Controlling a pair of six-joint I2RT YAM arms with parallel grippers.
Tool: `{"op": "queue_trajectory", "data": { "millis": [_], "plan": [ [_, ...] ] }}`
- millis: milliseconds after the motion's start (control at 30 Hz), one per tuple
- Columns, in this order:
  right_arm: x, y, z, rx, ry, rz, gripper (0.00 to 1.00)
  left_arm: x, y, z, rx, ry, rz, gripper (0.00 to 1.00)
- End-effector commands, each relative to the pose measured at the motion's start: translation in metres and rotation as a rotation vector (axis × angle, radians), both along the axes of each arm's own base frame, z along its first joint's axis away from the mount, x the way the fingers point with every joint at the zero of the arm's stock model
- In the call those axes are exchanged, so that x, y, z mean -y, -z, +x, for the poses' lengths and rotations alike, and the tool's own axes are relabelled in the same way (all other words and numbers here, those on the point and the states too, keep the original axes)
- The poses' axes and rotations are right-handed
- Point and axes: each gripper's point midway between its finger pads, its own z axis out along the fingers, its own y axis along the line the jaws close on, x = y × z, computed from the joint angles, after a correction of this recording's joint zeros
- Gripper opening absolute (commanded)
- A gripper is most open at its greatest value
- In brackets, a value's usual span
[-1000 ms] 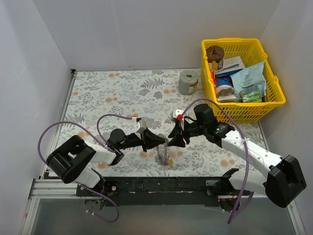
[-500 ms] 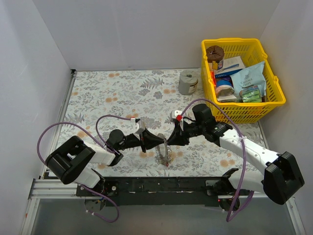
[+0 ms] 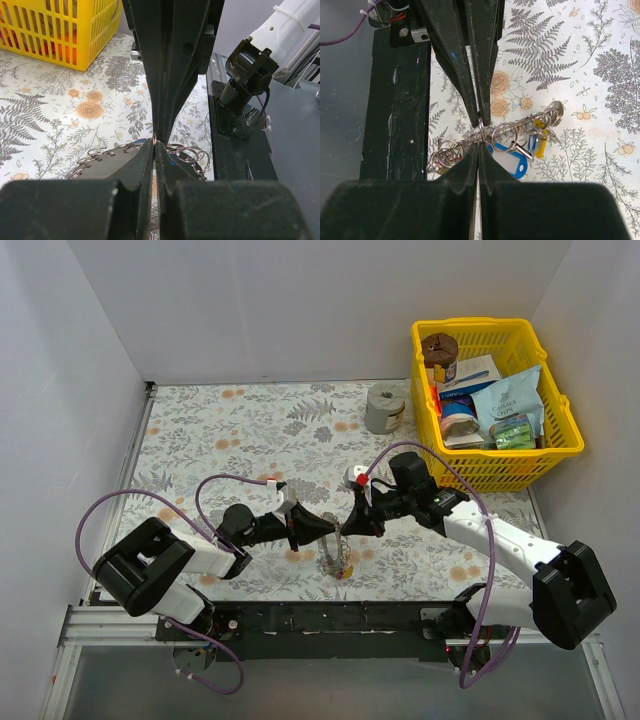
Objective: Put the keys on the keyring
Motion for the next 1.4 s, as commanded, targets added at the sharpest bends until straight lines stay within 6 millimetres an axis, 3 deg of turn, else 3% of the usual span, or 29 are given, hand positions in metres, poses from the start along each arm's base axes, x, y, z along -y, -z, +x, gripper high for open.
{"op": "queue_trajectory", "data": {
  "millis": [0, 633, 1033, 1367],
  "plan": [
    [0.0, 0.005, 0.005, -0.003, 0.008, -0.007, 0.05, -0.009, -0.079, -0.009, 0.292, 0.004, -0.253, 0.0],
    [-0.009, 0.006, 0.004, -0.04, -0.002, 0.036, 0.05, -0.008, -0.08, -0.011, 0.286, 0.026, -0.262, 0.0],
    [-0.008, 0.025, 0.004, -0.084, 0.006, -0.008, 0.01, -0.01, -0.083, -0.014, 0.294, 0.031, -0.272, 0.0],
    [-0.009, 0.026, 0.003, -0.07, 0.007, -0.016, 0.01, -0.013, -0.084, -0.014, 0.298, 0.026, -0.274, 0.0]
  ]
}}
